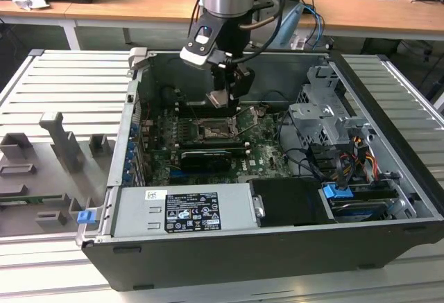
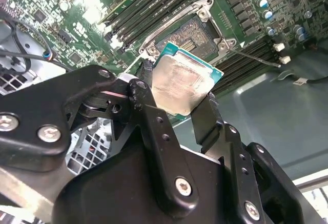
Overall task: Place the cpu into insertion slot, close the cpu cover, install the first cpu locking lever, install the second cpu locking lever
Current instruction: 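Place the cpu into insertion slot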
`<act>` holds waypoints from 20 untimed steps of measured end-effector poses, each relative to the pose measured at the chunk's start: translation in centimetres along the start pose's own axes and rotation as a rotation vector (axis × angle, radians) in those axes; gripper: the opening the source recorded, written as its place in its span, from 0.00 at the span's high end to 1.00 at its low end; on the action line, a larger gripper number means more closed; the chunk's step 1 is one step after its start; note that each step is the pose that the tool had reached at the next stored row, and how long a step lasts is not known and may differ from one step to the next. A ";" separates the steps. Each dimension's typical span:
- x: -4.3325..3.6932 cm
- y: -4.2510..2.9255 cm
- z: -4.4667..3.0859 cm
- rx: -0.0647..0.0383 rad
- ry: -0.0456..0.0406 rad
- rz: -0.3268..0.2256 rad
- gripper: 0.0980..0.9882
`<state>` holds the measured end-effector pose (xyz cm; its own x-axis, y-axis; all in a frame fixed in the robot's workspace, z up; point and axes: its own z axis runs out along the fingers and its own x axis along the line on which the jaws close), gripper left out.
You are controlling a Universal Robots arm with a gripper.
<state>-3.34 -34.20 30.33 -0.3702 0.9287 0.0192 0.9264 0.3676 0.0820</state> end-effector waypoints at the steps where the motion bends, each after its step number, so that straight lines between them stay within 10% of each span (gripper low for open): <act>1: 0.00 0.00 0.02 0.000 -0.0009 0.010 0.50; 20: -0.03 -0.11 1.34 -0.006 -0.0261 0.313 0.50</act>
<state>-3.34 -34.20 28.99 -0.0652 0.9977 0.0188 0.9946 0.0635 0.0819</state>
